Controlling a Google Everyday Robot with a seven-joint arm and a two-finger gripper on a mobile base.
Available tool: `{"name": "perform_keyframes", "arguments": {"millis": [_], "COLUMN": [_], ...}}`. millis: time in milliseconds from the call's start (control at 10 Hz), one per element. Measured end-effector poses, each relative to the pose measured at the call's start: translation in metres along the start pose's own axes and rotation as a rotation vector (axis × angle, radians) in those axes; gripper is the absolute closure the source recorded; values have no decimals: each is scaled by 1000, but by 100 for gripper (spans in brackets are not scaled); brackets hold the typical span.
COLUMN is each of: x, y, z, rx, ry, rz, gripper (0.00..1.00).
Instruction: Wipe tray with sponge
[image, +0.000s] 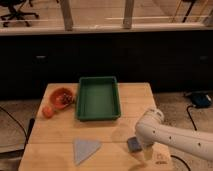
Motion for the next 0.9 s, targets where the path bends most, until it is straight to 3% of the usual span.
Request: {"name": "perform_keyframes", "arguments": {"millis": [900], "x": [-3], "y": [8], "z": [8], "rx": [-41], "ry": [-19], "rz": [55], "gripper": [20]}}
